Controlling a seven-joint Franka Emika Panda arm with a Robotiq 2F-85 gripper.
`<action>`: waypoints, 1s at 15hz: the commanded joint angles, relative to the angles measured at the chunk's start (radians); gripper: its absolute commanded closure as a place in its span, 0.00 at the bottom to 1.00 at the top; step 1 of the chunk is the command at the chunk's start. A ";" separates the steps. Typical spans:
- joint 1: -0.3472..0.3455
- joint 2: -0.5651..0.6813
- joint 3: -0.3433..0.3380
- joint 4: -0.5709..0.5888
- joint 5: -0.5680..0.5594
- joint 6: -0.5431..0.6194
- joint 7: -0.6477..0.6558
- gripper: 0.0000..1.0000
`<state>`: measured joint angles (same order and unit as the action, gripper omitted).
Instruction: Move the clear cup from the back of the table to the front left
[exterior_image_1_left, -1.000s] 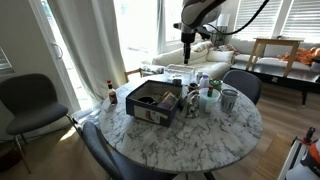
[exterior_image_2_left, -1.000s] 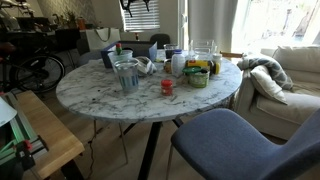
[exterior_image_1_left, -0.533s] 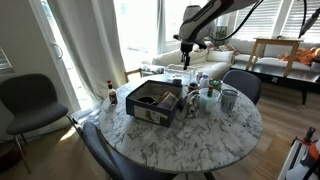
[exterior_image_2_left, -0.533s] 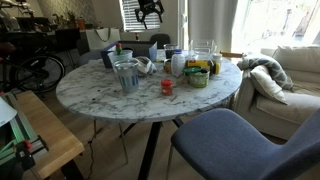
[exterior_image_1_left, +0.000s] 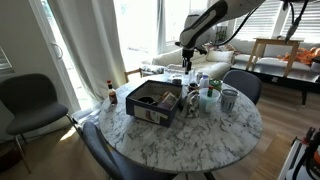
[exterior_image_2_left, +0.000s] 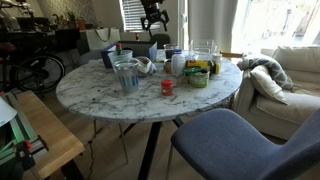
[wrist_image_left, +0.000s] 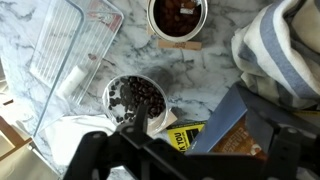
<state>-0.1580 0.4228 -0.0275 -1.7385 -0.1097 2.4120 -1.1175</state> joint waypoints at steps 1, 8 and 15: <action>-0.006 -0.003 0.008 0.002 -0.004 -0.003 0.003 0.00; 0.004 0.010 0.003 0.015 -0.026 -0.005 0.003 0.00; -0.007 0.108 0.051 0.087 -0.035 -0.029 -0.169 0.00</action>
<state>-0.1476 0.4741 0.0050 -1.7074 -0.1434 2.4051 -1.2081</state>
